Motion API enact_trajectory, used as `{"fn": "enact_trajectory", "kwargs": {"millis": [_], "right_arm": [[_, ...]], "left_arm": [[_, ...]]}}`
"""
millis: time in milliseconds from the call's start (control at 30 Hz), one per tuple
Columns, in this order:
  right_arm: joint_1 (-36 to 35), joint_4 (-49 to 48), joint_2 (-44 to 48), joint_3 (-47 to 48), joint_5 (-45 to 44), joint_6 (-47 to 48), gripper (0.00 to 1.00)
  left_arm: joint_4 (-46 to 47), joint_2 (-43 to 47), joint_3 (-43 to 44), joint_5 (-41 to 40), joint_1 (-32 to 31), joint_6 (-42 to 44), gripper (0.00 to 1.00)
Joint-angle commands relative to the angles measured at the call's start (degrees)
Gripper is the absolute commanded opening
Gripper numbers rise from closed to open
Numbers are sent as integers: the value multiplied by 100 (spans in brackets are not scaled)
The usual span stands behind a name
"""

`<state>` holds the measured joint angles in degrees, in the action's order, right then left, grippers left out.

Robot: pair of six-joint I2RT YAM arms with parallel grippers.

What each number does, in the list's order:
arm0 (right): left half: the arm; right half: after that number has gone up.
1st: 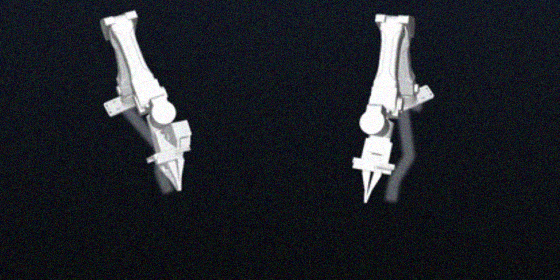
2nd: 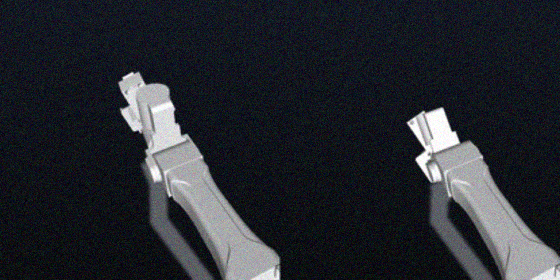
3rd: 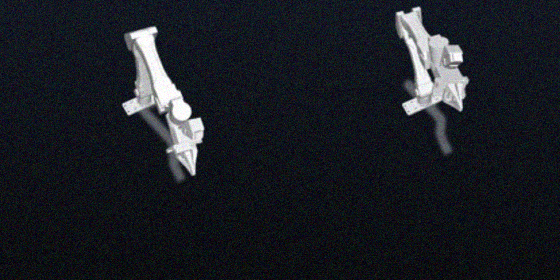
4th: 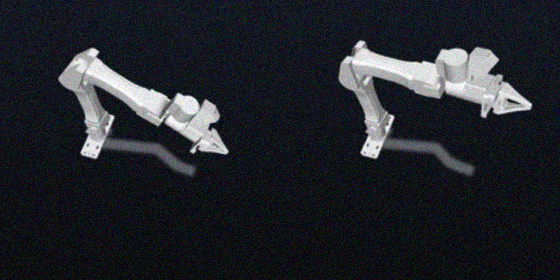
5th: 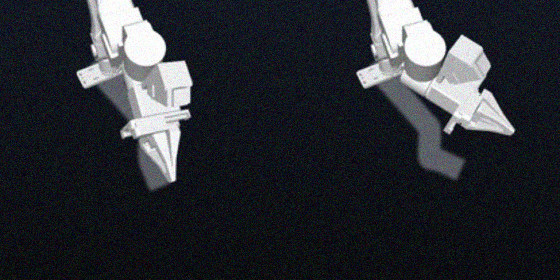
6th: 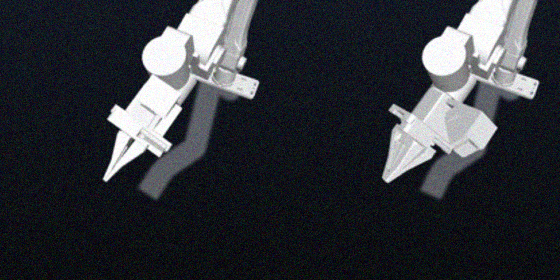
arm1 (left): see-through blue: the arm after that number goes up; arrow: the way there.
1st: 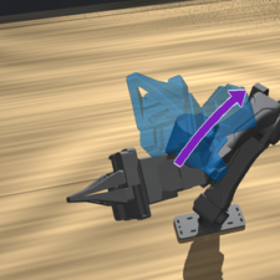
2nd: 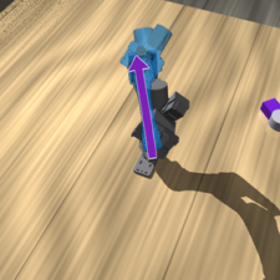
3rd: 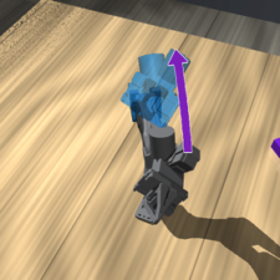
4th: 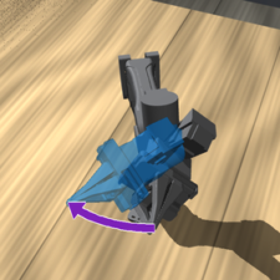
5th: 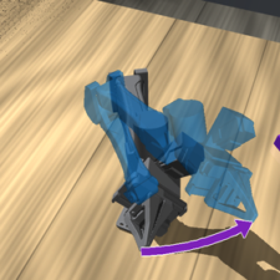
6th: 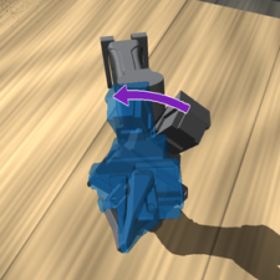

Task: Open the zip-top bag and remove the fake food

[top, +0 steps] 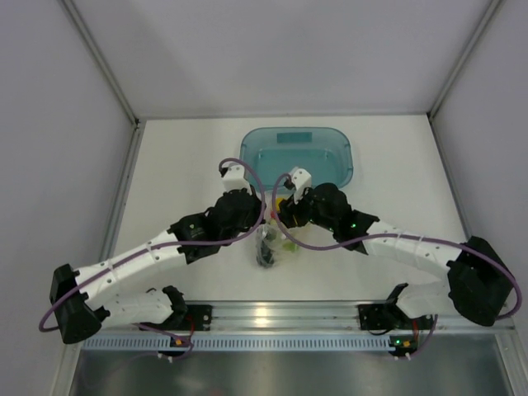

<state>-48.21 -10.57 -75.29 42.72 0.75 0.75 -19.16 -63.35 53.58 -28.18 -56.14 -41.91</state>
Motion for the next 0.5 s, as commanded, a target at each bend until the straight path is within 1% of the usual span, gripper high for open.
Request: {"fn": "enact_trajectory", "kwargs": {"millis": [0, 100, 233, 333, 433, 467], "right_arm": [[-163, -86, 593, -97, 284, -190, 42], [-215, -24, 980, -220, 530, -163, 41], [-207, -244, 1568, -431, 716, -286, 41], [-216, -244, 1920, -300, 593, -348, 41], [-207, -419, 2211, -212, 111, -602, 41], [-207, -637, 2333, -194, -39, -716, 41]], "left_arm": [[263, 191, -58, -301, 42, -36, 0], [272, 253, -67, -529, 42, -63, 0], [263, 262, -50, -600, 42, -1, 0], [272, 271, -58, -574, 50, -19, 0], [263, 279, -85, -521, 50, -28, 0], [263, 271, -102, -478, 42, -28, 0]]}}
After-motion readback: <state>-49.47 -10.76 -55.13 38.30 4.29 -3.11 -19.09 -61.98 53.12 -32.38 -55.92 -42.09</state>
